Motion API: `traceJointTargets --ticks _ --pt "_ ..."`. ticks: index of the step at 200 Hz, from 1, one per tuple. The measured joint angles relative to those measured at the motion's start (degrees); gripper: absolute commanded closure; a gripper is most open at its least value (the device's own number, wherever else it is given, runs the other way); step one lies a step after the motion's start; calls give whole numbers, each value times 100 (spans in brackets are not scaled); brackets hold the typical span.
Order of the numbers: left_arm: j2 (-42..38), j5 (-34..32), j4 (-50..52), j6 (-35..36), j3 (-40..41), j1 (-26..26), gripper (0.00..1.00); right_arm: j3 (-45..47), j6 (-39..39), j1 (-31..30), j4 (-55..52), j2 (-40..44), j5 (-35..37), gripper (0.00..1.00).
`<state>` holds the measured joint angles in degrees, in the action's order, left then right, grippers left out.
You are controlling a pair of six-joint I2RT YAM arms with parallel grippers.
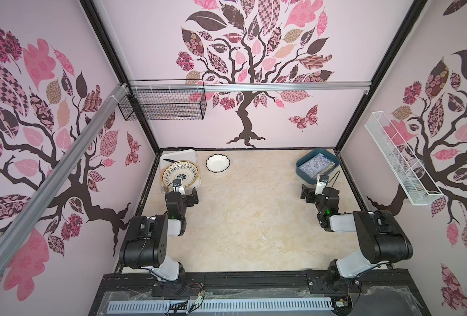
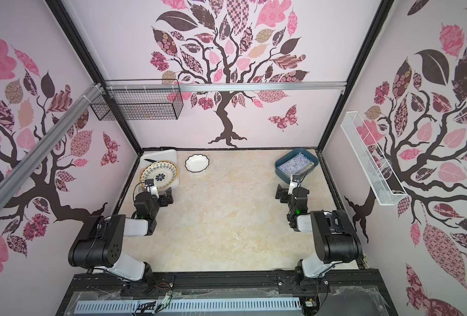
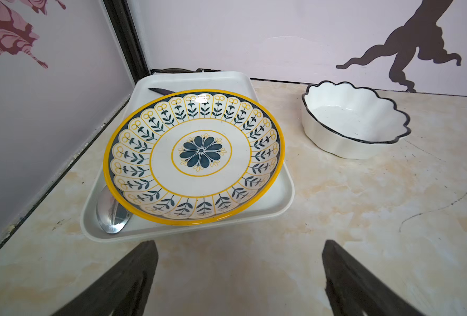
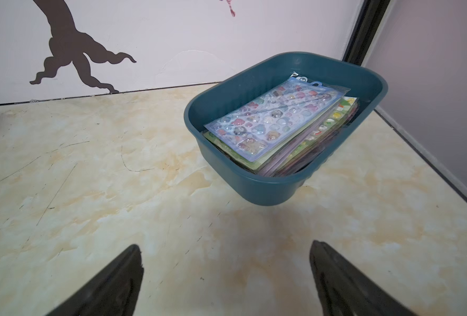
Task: Take the stickers out of the storage box
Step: Move the storage box to the center of the board.
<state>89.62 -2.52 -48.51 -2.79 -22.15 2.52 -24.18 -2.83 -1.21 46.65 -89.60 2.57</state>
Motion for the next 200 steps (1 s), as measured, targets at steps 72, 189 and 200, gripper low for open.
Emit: traceJointTargets --ticks 72,189,200 --pt "0 7 0 -7 0 7 2 0 0 0 -2 0 0 1" --pt "0 -160 22 4 0 -120 2 0 0 0 -2 0 0 1" --pt "0 -238 13 11 0 -160 2 0 0 0 -2 0 -2 1"
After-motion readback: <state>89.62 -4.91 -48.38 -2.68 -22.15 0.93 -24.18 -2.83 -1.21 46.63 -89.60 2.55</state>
